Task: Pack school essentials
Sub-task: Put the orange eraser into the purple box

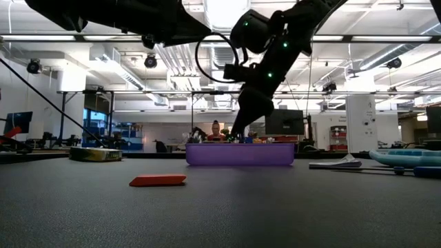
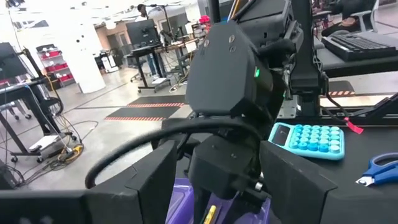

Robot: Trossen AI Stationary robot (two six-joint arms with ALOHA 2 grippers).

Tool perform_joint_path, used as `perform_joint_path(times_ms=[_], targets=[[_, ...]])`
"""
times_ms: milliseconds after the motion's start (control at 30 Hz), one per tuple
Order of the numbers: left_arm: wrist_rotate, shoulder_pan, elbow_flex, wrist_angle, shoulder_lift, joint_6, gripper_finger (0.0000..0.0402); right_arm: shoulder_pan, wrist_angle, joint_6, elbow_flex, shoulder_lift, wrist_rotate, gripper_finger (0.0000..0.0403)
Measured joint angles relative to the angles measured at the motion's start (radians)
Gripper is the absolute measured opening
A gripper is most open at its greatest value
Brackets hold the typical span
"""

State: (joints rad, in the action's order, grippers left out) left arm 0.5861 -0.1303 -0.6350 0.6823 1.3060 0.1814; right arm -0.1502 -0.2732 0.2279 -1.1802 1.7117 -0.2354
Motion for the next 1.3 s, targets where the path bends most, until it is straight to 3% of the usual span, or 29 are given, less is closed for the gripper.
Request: perform_joint_path(times_ms=[567, 900, 1133, 1300], targets=[[0.0, 0.0, 0.0, 0.006, 0.0, -0.002, 0.0213, 0.004, -0.004, -0.056, 0.086, -0.186, 0.0, 0.0139], [-0.001, 0.0, 0.0, 0.007, 0.0, -0.002, 0.0213, 0.05, -0.007, -0.243, 0.269, -0.425, 0.004, 0.0139], [-0.001, 0.0, 0.0, 0.009, 0.0, -0.002, 0.0213, 0.076, -0.099, -0.416, 0.345, -0.57, 0.008, 0.0139], [-0.001, 0.0, 0.0, 0.009, 0.0, -0.002, 0.0213, 0.076, -0.22, -0.54, 0.352, -0.617, 0.091, 0.0139]])
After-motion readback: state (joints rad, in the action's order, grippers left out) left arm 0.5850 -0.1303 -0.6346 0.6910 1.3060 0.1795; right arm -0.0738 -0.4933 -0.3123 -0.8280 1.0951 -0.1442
